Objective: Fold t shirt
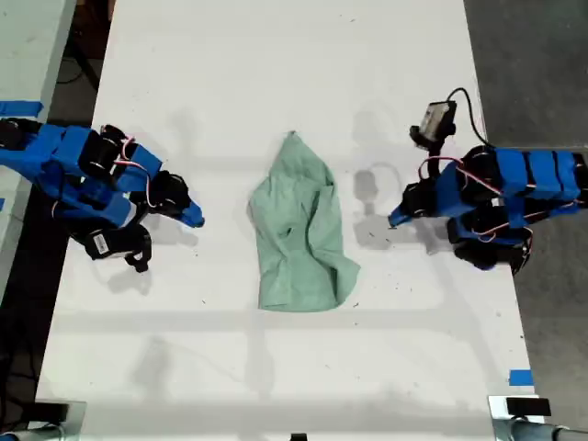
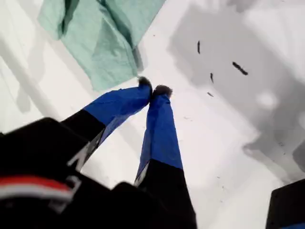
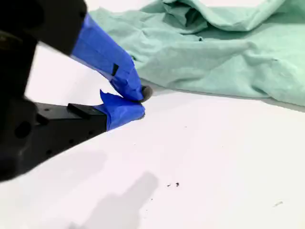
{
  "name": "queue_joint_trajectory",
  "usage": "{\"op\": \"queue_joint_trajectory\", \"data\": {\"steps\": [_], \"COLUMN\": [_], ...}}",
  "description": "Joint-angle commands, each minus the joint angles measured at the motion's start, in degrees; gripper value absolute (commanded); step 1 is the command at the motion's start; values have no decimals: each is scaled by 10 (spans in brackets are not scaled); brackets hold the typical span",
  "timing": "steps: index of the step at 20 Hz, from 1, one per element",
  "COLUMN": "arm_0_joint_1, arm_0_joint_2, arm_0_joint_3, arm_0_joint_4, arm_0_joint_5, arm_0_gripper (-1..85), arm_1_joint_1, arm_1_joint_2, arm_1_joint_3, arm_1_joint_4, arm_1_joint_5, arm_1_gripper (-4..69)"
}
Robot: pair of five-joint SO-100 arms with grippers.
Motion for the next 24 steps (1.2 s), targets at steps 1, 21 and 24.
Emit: {"op": "queue_joint_trajectory", "data": {"steps": [1, 21, 24], "arm_0_joint_1": [57, 89, 78], "arm_0_joint_2": [-258, -805, -793], "arm_0_joint_3": [-316, -682, -682], "arm_0_joint_4": [55, -67, -57], "arm_0_joint_5": [-3, 87, 76], "arm_0_gripper": [86, 158, 164], "arm_1_joint_1": [-56, -195, -201], "arm_1_joint_2": [-250, -719, -722], "arm_1_joint_3": [-223, -543, -547], "arm_1_joint_4": [17, -23, -27], "arm_1_joint_5": [4, 57, 58], "arm_1_gripper": [130, 234, 231]}}
